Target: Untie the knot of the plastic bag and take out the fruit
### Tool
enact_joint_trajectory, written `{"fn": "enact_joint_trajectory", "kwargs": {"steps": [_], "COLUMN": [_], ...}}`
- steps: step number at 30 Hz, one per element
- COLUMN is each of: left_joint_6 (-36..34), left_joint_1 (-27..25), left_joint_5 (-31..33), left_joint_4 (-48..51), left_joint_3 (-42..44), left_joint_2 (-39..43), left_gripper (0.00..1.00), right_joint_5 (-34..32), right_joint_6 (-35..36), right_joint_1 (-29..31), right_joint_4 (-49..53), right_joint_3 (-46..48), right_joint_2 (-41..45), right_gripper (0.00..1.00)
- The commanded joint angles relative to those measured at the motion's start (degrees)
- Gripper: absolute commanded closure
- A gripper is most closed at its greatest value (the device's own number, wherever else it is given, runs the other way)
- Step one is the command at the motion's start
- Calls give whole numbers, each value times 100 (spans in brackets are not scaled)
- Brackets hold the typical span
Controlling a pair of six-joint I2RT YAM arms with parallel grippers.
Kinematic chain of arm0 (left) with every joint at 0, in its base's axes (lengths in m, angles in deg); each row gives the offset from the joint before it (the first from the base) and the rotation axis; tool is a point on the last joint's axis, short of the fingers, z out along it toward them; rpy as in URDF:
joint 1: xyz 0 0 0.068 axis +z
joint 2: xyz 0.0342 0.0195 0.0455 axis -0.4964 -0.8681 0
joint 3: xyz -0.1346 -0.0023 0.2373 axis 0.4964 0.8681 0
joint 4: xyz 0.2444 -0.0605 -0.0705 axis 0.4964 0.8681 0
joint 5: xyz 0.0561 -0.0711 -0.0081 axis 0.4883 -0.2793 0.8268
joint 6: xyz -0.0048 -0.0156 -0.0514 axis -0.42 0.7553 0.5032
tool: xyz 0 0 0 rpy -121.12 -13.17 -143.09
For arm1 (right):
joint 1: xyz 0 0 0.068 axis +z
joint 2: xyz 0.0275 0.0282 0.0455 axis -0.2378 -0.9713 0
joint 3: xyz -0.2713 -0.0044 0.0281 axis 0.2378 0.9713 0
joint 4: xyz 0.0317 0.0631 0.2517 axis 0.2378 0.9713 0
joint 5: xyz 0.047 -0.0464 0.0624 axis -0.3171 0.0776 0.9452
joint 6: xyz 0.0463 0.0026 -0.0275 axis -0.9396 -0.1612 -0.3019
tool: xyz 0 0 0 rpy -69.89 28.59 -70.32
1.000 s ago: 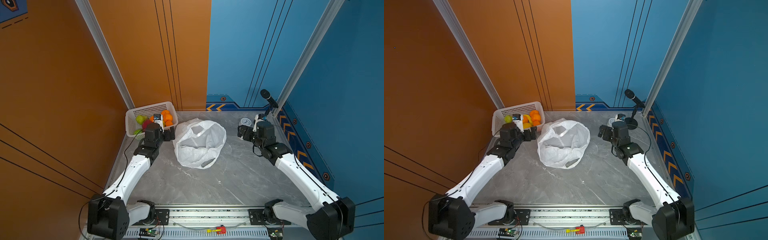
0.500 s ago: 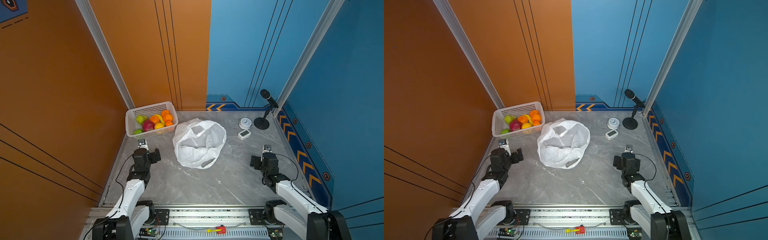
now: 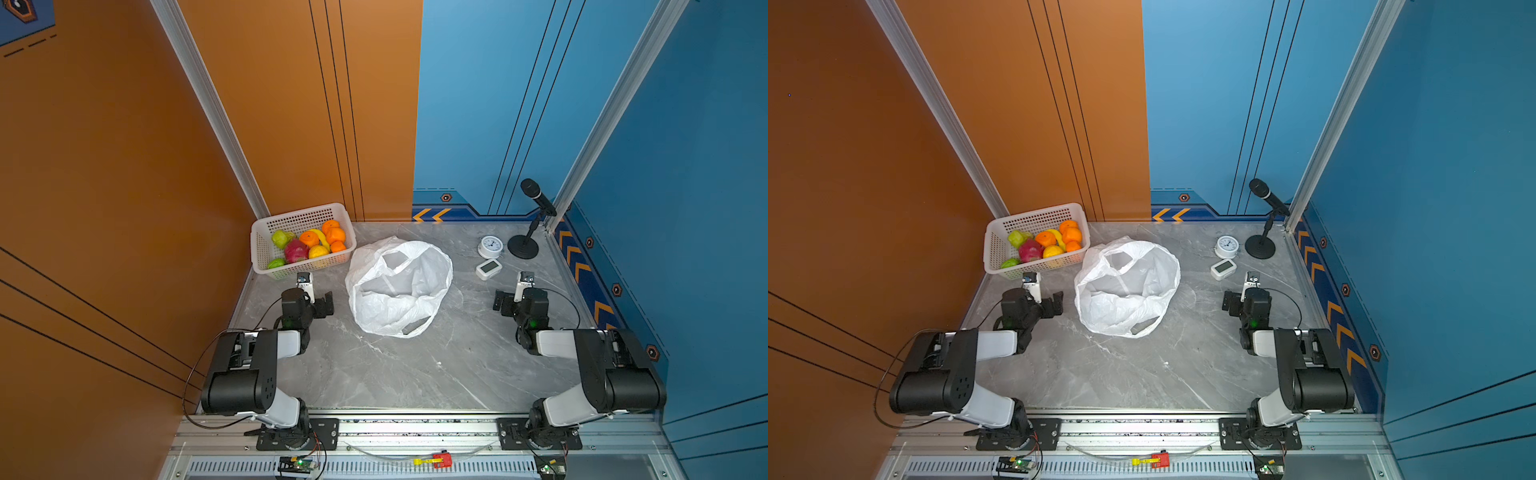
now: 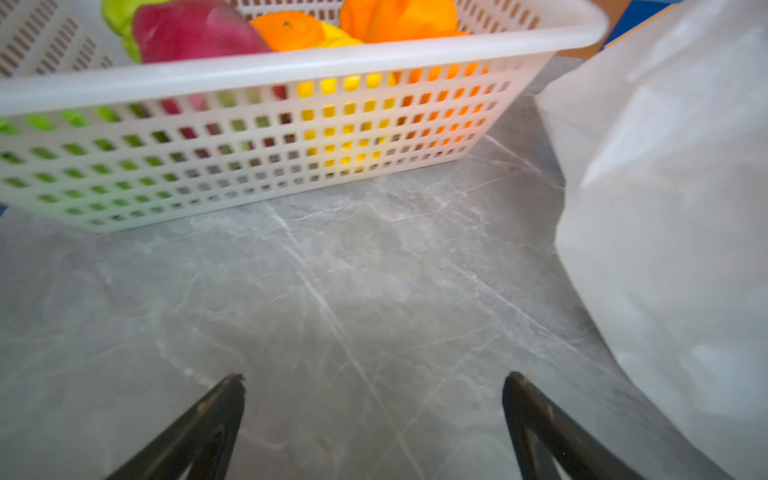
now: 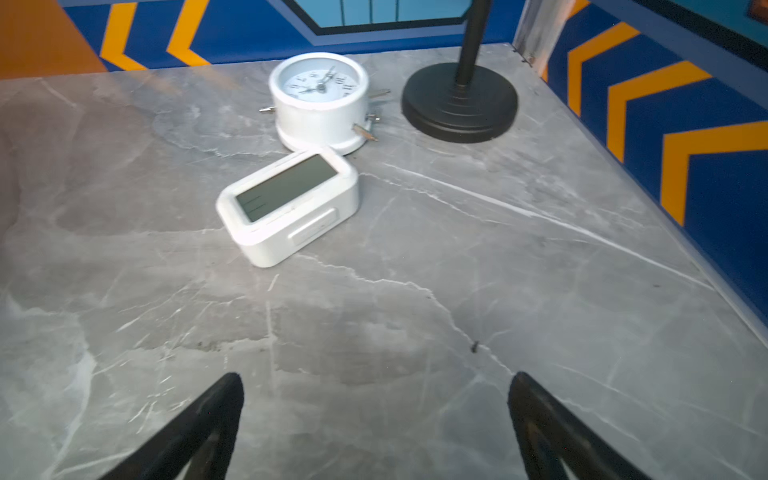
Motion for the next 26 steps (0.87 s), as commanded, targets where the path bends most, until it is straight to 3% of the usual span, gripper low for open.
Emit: {"fn": "enact_joint_trajectory", "kwargs": {"steps": [1,3,26], "left_joint_6": [-200,-199,-201], "left_joint_1": [-155,-119,-156], "left_joint_5": [392,324,395], "left_joint_4": [-1263,-768,-973], "left_joint_3": [197,81,128], "left_joint_2": [-289,-144,-202], "left_gripper": [3,3,3], "right_joint_5": [-56,-79,-34], "right_joint_6": [131,131,122], "right_joint_1": [2,10,-8], "right_joint_4": [-580,-845,-643], "right_joint_3": [16,75,20], "right_joint_2": [33,-35,-1], "right_gripper": [0,0,0]}}
